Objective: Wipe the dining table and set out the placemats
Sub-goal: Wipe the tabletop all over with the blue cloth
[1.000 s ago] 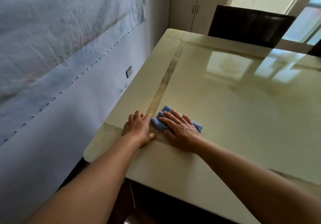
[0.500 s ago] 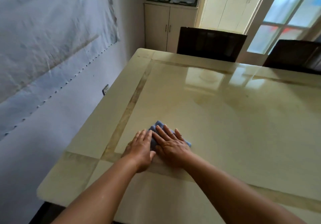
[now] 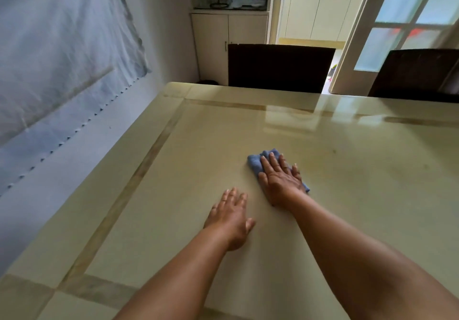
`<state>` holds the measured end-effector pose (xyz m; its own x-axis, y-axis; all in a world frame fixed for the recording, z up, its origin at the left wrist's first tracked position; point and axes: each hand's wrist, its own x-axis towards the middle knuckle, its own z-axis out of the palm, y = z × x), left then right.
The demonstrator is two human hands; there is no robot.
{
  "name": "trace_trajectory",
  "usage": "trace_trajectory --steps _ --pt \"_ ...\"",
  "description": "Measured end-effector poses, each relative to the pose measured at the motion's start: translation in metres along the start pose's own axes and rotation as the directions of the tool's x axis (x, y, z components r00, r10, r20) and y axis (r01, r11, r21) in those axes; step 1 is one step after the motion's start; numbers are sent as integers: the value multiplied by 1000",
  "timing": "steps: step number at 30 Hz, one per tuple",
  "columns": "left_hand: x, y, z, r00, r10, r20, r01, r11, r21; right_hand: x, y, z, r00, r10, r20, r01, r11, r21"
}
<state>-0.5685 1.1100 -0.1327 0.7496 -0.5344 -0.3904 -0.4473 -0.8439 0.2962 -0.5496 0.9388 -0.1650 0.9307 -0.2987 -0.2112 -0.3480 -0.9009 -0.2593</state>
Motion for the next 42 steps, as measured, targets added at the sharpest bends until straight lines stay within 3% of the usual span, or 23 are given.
trace_trajectory --steps 9,16,19,22,25,30,35,38,42 --pt "51 45 -5 999 45 18 -47 996 82 20 136 -42 942 320 -96 -319 947 31" --pt "59 44 -4 997 78 22 -80 992 102 32 127 -45 903 424 -69 -420 906 55" --pt "61 44 -3 997 78 23 -80 991 104 40 98 -39 949 312 -54 -309 950 54" --pt "62 43 -1 997 74 16 -75 992 100 42 49 -21 997 78 -20 -77 997 29" --pt "61 42 1 998 66 -17 -65 996 53 35 16 -4 988 -147 44 145 988 54" --pt "60 40 1 997 74 -23 -72 995 68 35 31 -11 972 -230 40 228 972 51" --pt "61 39 -2 998 66 14 -67 992 108 17 94 -26 995 47 -85 -43 998 53" --pt "59 40 -2 999 49 16 -50 990 131 -7 139 -34 968 230 -103 -225 972 64" --pt "51 46 2 1000 17 -20 -14 991 133 -42 165 -35 931 353 -93 -349 935 62"
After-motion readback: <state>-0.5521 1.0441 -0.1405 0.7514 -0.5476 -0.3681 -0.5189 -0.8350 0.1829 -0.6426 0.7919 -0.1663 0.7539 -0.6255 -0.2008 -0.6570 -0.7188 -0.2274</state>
